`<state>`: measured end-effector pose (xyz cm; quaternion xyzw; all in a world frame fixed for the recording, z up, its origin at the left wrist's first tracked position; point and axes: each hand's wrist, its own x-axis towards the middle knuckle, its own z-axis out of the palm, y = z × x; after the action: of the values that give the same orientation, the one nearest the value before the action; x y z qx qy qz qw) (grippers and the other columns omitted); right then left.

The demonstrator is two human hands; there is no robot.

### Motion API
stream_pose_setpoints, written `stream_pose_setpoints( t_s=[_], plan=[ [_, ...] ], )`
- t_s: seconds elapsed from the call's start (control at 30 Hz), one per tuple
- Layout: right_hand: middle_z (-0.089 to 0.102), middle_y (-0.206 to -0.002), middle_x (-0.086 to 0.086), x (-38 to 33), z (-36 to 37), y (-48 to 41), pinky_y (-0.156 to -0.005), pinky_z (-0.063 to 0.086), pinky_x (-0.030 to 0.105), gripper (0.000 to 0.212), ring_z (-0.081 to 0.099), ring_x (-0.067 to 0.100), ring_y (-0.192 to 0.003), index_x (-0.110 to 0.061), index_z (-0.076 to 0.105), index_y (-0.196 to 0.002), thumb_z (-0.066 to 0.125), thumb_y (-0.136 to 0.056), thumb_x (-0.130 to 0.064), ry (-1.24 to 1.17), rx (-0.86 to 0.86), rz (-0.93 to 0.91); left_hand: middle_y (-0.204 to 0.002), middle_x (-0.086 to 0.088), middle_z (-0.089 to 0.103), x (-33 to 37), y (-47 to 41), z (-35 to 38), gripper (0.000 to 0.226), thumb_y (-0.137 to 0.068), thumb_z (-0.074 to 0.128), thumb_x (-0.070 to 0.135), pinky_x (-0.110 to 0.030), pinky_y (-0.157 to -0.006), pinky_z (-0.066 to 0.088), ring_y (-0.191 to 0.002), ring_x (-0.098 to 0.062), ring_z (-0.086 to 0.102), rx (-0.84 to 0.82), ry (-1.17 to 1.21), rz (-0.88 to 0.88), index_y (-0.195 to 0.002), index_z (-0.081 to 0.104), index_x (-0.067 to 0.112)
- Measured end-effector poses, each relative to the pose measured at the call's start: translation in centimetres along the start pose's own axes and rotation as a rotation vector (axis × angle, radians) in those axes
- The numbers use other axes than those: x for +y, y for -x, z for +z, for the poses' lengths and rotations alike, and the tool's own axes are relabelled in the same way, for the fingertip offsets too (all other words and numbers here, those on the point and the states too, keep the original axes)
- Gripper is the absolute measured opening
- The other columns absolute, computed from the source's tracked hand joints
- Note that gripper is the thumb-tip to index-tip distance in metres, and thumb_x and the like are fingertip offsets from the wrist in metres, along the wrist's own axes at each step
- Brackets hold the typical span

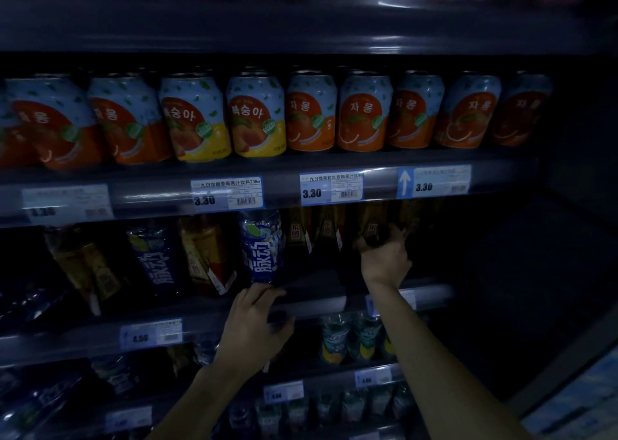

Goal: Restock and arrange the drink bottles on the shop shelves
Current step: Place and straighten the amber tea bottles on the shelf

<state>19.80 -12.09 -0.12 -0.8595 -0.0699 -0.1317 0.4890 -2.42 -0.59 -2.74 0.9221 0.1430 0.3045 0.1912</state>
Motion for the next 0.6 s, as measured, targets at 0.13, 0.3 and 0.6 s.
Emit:
stream_pose_setpoints(
  t_s=[0.13, 0.3, 0.6],
  plan=[
    [0.068, -0.111, 0.015, 0.15, -0.12, -0.24, -0.087, 0.049, 0.049, 0.06, 0.064, 0.037, -0.099, -0.017, 0.053, -0.13, 0.076, -0.077, -0.035, -0.026, -0.022, 0.038, -0.111, -0.003, 0.058, -0.01, 0.05, -0.11, 0.041, -0.077, 0.076, 0.023, -0.037, -0.088, 0.048, -0.102, -0.021, 0.052, -0.006, 0.014, -0.015, -0.115, 0.065, 0.01],
    [0.069, -0.107, 0.015, 0.39, 0.05, -0.31, -0.087, 0.048, 0.048, 0.058, 0.064, 0.037, -0.098, -0.018, 0.052, -0.129, 0.073, -0.079, -0.038, -0.009, -0.027, 0.05, -0.111, -0.004, 0.059, 0.07, 0.07, -0.18, 0.041, -0.077, 0.076, 0.021, -0.038, -0.089, 0.048, -0.102, -0.022, 0.053, -0.016, 0.019, -0.016, -0.115, 0.065, 0.009],
    [0.062, -0.123, 0.016, 0.36, -0.05, 0.28, -0.087, 0.049, 0.051, 0.064, 0.061, 0.037, -0.106, -0.012, 0.05, -0.133, 0.075, -0.08, -0.038, -0.028, -0.027, -0.019, -0.115, -0.004, 0.057, -0.36, 0.04, -0.1, 0.042, -0.078, 0.075, 0.023, -0.037, -0.092, 0.047, -0.107, -0.022, 0.051, -0.043, 0.012, -0.008, -0.116, 0.063, 0.009]
  ],
)
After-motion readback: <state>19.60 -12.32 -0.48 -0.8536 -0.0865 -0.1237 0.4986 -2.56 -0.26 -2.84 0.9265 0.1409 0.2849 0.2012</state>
